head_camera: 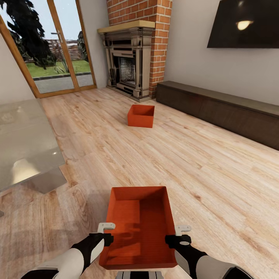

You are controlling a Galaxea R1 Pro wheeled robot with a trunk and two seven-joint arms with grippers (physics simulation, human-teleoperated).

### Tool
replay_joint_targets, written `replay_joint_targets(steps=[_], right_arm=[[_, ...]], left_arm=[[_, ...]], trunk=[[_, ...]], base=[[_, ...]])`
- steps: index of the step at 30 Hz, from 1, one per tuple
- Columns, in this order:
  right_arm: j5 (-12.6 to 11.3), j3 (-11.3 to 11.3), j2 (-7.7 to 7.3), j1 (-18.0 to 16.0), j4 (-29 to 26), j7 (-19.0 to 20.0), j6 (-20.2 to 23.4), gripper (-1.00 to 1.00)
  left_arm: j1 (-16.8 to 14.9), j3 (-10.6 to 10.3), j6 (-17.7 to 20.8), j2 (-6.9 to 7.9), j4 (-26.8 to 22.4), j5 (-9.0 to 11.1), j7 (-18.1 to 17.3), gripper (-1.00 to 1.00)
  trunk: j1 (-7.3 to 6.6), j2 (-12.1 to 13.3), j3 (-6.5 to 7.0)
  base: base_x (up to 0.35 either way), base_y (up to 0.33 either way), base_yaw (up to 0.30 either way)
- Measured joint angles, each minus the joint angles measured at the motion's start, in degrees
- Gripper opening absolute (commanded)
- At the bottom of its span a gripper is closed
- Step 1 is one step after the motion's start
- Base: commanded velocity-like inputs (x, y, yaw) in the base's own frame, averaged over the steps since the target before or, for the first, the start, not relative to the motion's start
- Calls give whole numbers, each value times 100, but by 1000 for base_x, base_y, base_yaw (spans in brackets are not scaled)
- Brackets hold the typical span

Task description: Move the two storage containers from the living room to the garage. In the garage, place one container on the floor and stack the other container on top of it (either order is fine).

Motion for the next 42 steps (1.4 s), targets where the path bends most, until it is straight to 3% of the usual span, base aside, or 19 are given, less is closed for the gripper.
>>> replay_joint_targets(steps=[42], right_arm=[[-1, 0, 5, 0, 0, 70, 5, 100]], left_arm=[[1, 8, 7, -25, 0, 11, 9, 100]], trunk=[[0, 0, 0]], base=[[0, 0, 0]])
